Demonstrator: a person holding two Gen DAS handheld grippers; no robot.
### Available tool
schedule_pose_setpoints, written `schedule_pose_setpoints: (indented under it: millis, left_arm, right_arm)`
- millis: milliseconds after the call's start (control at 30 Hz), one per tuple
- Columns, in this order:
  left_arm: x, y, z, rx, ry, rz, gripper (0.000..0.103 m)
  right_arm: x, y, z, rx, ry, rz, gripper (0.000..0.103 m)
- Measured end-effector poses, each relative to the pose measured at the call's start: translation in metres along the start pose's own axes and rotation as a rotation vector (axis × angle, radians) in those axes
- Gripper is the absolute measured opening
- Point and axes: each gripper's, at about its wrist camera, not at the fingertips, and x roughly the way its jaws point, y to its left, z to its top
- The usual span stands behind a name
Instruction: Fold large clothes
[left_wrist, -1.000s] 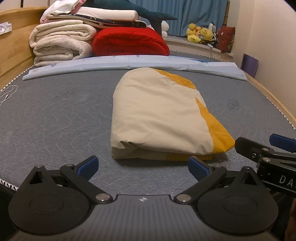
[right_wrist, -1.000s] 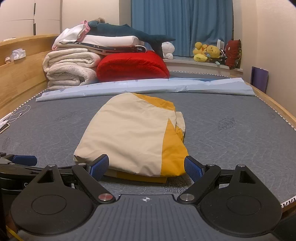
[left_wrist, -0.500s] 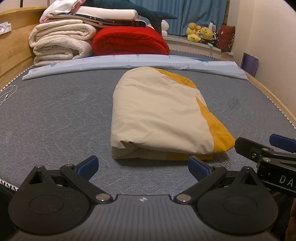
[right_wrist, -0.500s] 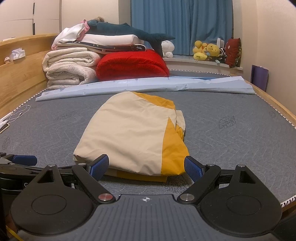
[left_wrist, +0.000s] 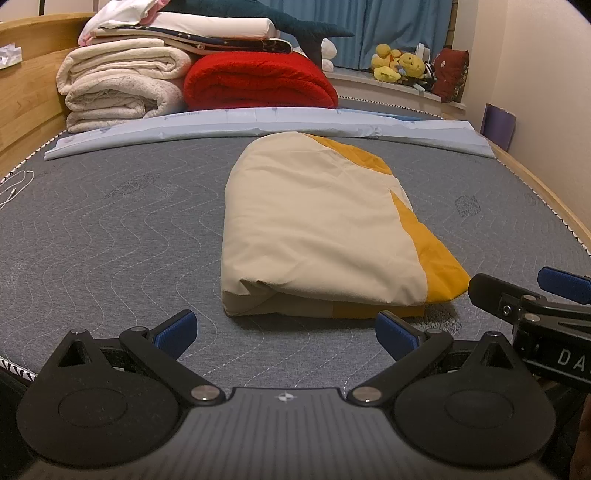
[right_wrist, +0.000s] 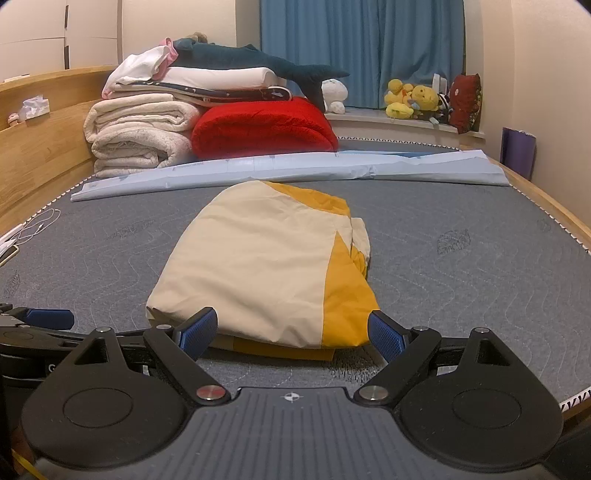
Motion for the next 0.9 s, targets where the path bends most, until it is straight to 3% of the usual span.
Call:
schedule_pose_setpoints:
  millis: [900]
  left_arm:
    - [0.0089, 0.0073, -0.0045, 0.028, 0.016, -0.004, 0.103]
  right_arm:
    - [0.0067, -0.0019, -0.0061, 0.008, 0.033, -0.003, 0.089]
